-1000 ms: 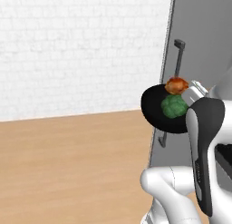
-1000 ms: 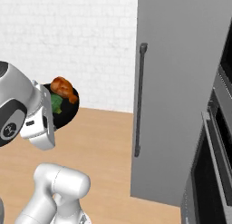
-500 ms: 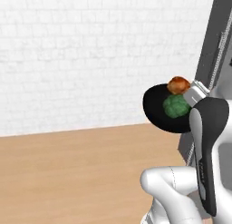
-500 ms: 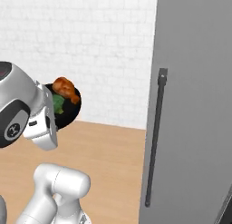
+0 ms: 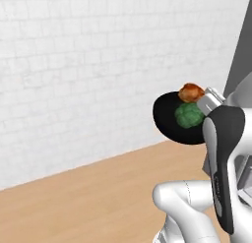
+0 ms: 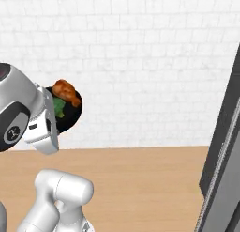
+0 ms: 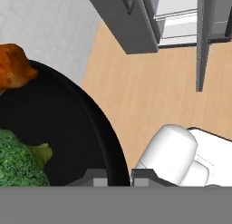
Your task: Pick the chicken drumstick and broccoli from their plates and place them in the bowl. Then put the bowl in the fridge.
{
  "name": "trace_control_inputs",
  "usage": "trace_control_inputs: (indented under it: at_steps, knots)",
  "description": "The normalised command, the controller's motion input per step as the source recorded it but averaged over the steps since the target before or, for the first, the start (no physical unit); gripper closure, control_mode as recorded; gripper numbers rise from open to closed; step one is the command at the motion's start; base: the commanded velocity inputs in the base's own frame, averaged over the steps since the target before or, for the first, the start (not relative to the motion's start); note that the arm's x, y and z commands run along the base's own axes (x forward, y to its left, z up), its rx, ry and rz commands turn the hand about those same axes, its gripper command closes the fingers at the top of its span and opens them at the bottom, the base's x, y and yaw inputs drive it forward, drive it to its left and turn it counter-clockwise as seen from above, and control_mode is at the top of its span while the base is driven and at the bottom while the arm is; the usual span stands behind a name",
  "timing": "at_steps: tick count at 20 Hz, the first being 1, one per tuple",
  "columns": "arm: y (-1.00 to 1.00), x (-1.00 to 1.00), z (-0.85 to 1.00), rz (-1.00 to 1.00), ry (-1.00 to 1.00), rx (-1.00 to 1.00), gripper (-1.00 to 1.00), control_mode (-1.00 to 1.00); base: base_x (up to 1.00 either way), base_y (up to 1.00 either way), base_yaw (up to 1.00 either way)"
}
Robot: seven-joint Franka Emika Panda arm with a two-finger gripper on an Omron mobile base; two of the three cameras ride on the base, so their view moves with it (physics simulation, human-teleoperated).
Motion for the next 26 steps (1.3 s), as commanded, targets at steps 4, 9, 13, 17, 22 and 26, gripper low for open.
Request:
trace_control_inputs:
  at_steps: [4, 9, 13, 17, 22, 26]
  knots:
    - [0.0, 0.0, 0.0, 0.0, 0.0, 0.0, 1.0, 1.0, 0.71, 0.63, -0.72]
    - [0.0, 0.0, 0.0, 0.0, 0.0, 0.0, 1.0, 1.0, 0.51, 0.43, -0.78]
    - [0.0, 0.0, 0.0, 0.0, 0.0, 0.0, 1.0, 1.0, 0.4, 0.32, -0.8]
    - [0.0, 0.0, 0.0, 0.0, 0.0, 0.0, 1.0, 1.0, 0.45, 0.32, -0.78]
    - [0.0, 0.0, 0.0, 0.0, 0.0, 0.0, 1.0, 1.0, 0.72, 0.31, -0.66]
    - [0.0, 0.0, 0.0, 0.0, 0.0, 0.0, 1.0, 1.0, 0.93, 0.14, -0.56]
